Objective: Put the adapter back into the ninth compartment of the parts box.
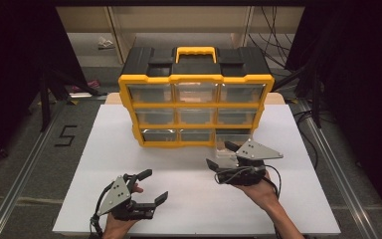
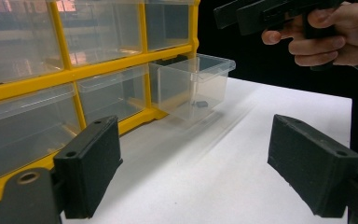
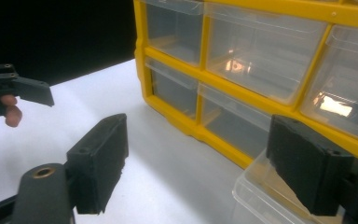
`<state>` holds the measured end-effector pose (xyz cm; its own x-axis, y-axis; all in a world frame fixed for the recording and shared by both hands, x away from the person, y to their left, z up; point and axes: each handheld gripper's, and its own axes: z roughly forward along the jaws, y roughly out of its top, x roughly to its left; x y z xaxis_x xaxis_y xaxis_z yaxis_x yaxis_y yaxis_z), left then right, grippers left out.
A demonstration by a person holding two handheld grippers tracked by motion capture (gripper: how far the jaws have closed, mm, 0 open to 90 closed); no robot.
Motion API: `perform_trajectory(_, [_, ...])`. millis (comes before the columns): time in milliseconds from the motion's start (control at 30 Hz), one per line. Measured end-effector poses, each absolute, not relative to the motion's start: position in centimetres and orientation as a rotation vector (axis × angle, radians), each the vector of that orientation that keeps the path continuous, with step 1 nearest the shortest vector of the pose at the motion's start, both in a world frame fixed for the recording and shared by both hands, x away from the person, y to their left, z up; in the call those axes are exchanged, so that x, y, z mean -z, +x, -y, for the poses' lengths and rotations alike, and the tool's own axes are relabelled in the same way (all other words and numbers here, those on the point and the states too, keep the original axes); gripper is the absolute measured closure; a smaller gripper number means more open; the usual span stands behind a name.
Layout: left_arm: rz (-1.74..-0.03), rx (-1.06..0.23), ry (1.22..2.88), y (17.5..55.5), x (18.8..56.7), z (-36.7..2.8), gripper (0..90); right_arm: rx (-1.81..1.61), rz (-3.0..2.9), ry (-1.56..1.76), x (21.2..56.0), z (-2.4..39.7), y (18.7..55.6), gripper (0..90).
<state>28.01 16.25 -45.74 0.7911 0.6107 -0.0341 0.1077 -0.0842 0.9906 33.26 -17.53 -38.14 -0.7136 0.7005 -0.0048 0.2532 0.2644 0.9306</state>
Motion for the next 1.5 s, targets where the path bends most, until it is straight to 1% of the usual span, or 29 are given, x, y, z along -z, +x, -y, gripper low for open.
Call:
perform_trajectory(167, [-0.581, -0.458, 1.626, 28.0, 45.7, -16.3, 16.7, -1.441, -2.123, 0.869, 38.2, 17.6, 33.0, 17.2])
perform_trajectory(333, [-0.582, -0.459, 1.627, 28.0, 45.8, -16.3, 16.7, -1.444, -2.127, 0.882, 38.4, 17.6, 32.8, 15.8])
perform_trajectory(1500, [-0.581, -0.458, 1.63, 28.0, 45.8, -16.2, 16.7, -1.576, -2.036, 0.863, 39.5, 19.3, 30.3, 15.1])
